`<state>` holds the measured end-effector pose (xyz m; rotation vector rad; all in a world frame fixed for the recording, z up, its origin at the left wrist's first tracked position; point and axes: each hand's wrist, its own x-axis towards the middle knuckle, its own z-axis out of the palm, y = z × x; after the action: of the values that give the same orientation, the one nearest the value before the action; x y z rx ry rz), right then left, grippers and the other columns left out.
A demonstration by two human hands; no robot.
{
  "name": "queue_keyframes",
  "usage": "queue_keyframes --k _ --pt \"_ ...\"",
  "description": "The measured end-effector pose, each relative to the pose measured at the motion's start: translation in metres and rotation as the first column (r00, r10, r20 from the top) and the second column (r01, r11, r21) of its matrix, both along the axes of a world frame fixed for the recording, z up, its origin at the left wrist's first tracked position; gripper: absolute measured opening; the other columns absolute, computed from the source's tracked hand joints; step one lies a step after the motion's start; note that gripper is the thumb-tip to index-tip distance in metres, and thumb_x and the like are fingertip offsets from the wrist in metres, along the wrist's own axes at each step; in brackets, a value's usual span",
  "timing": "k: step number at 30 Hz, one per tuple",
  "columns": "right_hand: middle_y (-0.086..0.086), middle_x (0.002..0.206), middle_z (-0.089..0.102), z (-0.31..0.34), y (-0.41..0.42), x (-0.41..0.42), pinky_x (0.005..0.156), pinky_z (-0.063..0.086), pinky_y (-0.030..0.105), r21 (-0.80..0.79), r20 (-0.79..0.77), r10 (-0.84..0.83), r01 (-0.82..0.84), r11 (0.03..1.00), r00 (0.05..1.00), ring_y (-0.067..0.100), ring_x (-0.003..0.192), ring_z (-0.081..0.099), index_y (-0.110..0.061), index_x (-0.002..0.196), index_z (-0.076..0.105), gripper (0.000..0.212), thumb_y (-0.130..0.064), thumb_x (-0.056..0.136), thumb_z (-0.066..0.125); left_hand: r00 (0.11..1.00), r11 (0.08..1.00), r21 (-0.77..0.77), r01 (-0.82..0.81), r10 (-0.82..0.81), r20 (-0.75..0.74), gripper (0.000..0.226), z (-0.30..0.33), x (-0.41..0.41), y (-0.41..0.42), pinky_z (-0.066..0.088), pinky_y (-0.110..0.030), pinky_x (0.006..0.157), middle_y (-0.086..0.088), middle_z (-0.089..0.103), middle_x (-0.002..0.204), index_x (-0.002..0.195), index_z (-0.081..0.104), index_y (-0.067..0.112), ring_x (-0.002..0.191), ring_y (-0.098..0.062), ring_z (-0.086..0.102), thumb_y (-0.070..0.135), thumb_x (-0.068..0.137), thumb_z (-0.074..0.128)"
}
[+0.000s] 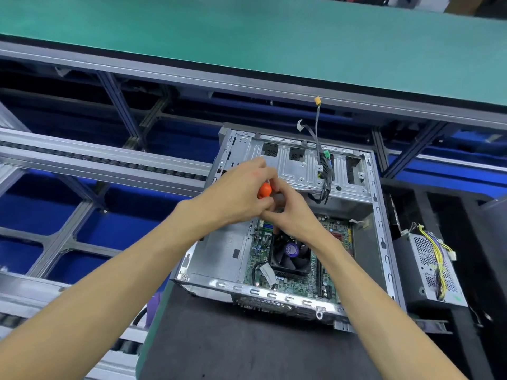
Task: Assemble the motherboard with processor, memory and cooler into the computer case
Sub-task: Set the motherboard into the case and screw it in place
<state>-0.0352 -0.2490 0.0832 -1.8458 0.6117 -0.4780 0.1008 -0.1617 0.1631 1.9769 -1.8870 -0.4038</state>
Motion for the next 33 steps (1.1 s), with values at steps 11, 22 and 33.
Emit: queue_keyframes --k 11,22,33 --pt "-0.005 0.081 0.063 -0.002 0.003 0.004 0.063 0.053 0.030 -0.034 -0.006 -0.083 0.082 0.996 0.997 0.008 0.065 0.057 -0.032 0.104 0.056 0.037 -0.013 0.081 0.077 0.993 0.995 0.006 0.102 -0.101 -0.057 0.027 -0.002 0.006 -0.001 0.043 -0.037 0.093 0.003 0.053 0.102 0.095 0.063 0.020 0.103 -0.015 0.047 -0.002 0.081 0.057" --pt "-0.007 0.075 0.063 -0.002 0.006 0.005 0.057 0.045 0.020 -0.059 -0.035 -0.120 0.118 0.991 0.992 0.006 0.058 0.054 -0.036 0.098 0.057 0.035 -0.009 0.084 0.074 0.993 0.994 0.000 0.109 -0.109 -0.045 0.022 -0.004 0.014 -0.006 0.045 -0.034 0.091 0.005 0.052 0.106 0.102 0.061 0.023 0.100 -0.014 0.049 0.015 0.082 0.064" --pt "-0.007 0.069 0.055 0.012 0.009 -0.007 0.059 0.043 0.026 -0.032 0.041 -0.224 0.225 0.974 0.974 0.011 0.061 0.049 -0.011 0.107 0.061 0.031 -0.003 0.081 0.076 0.998 0.980 -0.194 -0.040 0.031 -0.047 0.035 0.002 0.005 -0.007 0.050 -0.036 0.076 0.010 0.050 0.111 0.112 0.054 0.031 0.091 -0.012 0.058 0.054 0.086 0.058"
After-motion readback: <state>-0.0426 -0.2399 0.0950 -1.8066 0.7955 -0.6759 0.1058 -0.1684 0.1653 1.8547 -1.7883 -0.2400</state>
